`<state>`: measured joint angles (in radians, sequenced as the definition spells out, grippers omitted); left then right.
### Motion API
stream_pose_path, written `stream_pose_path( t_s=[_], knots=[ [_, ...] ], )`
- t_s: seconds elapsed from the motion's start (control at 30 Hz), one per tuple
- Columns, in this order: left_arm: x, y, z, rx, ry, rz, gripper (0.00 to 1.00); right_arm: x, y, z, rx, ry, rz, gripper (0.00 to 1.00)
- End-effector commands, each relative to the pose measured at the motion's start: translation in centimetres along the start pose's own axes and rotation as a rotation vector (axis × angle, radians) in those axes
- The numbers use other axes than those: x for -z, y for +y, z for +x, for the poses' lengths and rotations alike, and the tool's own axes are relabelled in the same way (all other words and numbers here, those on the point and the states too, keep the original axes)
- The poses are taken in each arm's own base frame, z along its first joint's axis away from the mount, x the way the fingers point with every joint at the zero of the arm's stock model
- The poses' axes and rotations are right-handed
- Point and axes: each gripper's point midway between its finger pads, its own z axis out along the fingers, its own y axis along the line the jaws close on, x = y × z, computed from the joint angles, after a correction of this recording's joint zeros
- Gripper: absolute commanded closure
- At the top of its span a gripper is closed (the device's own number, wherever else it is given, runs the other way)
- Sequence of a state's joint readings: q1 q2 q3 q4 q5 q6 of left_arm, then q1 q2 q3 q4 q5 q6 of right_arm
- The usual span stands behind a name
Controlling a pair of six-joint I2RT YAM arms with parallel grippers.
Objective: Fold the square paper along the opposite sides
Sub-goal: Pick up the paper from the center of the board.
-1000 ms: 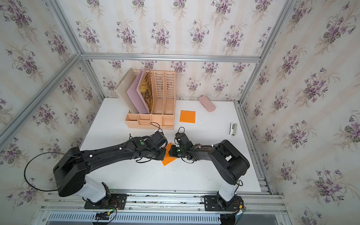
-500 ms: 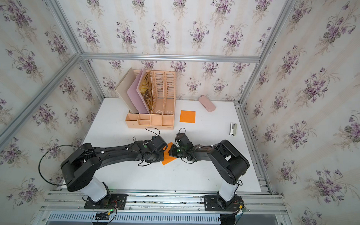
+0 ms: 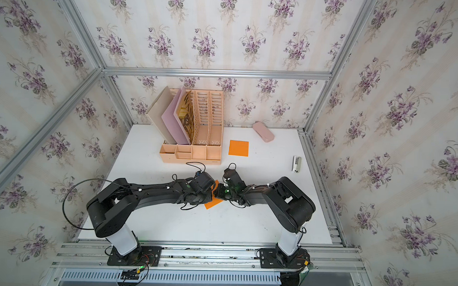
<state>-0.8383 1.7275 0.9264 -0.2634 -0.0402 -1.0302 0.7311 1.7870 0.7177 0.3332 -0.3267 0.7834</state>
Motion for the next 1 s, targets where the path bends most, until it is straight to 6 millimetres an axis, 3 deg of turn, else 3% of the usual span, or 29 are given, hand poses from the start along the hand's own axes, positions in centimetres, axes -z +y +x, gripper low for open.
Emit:
stream_pose_path(
  t_s=[0.0,0.43,0.6,0.8,0.97],
  knots=[
    [-0.7,0.4,0.3,0.014,0.017,-0.009,1.0,0.1,-3.0,2.1,-0.038,0.069,0.12,1.0],
    [-0.6,2.5,0.3,-0.12,0.05,-0.131,1.0,2.1,-4.3,3.3,-0.001,0.085,0.189,1.0],
    [-0.8,2.2,0.8,-0.129,0.075,-0.118,1.0,2.7,-4.1,1.7,0.059,0.051,0.247,0.99],
    [-0.5,2.3,1.1,-0.122,0.089,-0.116,1.0,4.8,-2.4,-1.4,0.132,0.017,0.336,0.75],
    [-0.4,2.1,1.3,-0.098,0.086,-0.087,1.0,5.3,-3.2,-0.9,0.142,0.055,0.387,0.63]
  ],
)
